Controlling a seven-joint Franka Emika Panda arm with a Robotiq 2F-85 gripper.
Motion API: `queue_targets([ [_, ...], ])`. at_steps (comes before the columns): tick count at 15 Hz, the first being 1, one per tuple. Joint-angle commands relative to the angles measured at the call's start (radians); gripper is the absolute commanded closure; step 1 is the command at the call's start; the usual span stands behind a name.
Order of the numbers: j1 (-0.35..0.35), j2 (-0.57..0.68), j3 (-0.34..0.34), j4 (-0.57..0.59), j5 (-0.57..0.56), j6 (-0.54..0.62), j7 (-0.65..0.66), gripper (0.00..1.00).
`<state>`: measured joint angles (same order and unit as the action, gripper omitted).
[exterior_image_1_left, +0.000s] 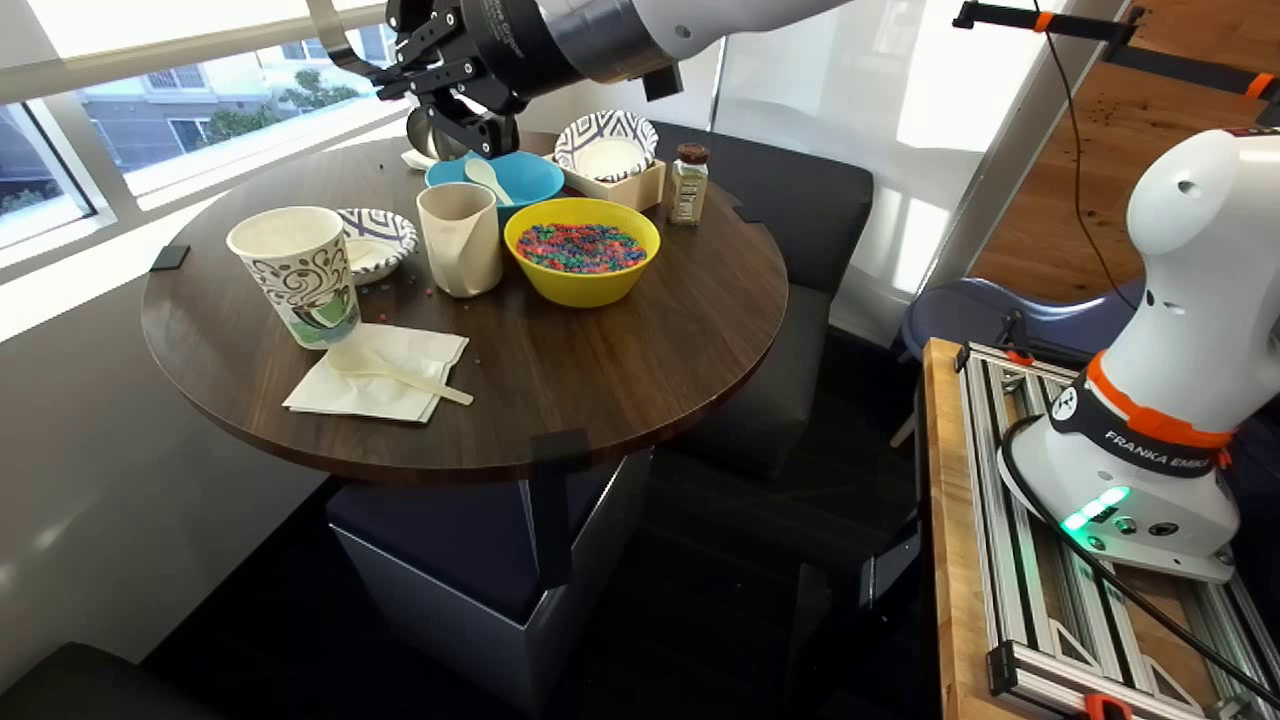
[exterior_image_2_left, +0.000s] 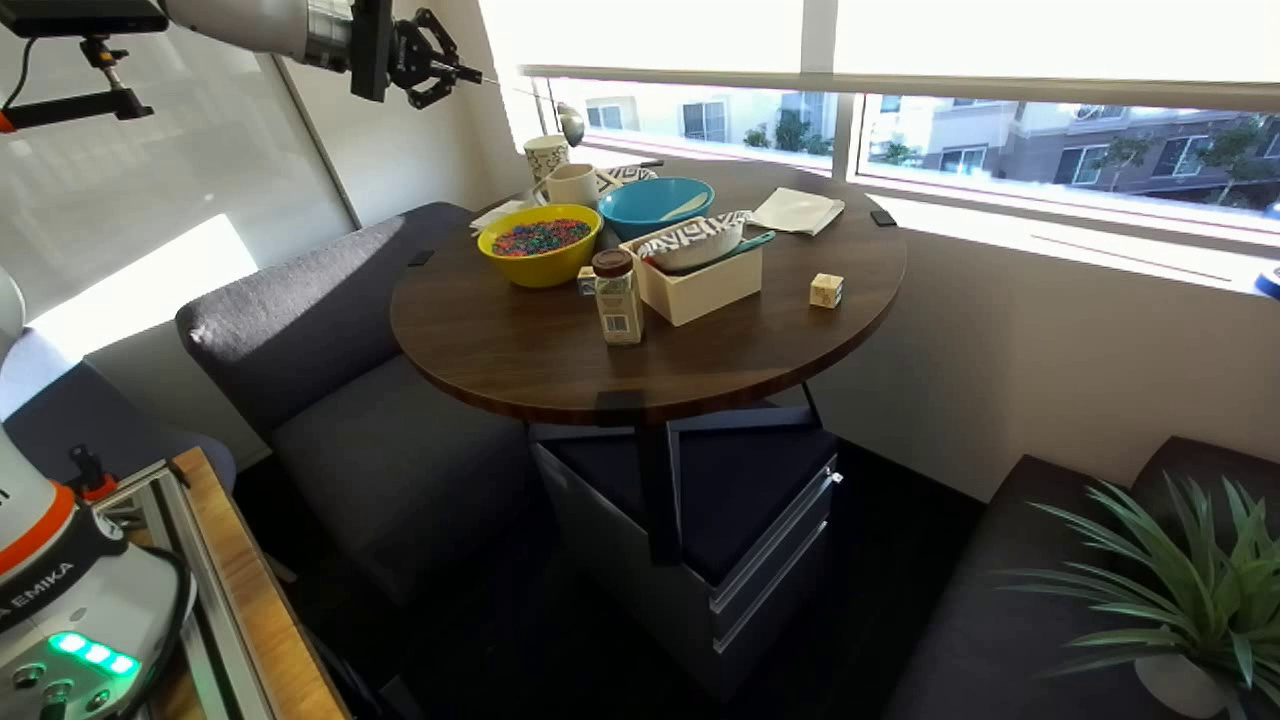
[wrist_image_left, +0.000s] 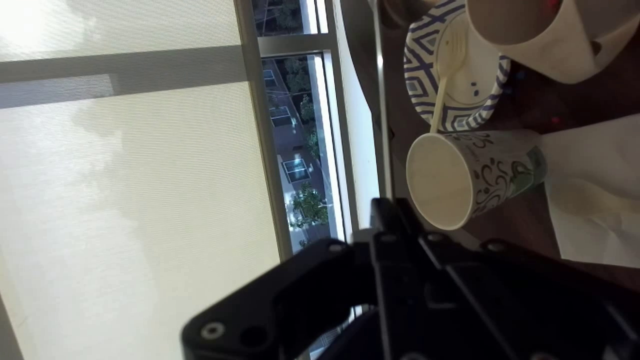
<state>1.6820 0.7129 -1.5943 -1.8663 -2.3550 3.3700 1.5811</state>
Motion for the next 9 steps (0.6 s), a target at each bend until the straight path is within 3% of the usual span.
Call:
queue_targets([
  [1,0.027,0.004,-0.019,-0.021,-0.015,-0.016,-0.004,0.99],
  [4,0.022,0.02,-0.04,-0.014,0.002,0.007,0.014,0.99],
  [9,0.018,0.011,-0.133,0.018,0.033,0.14,0.065,0.99],
])
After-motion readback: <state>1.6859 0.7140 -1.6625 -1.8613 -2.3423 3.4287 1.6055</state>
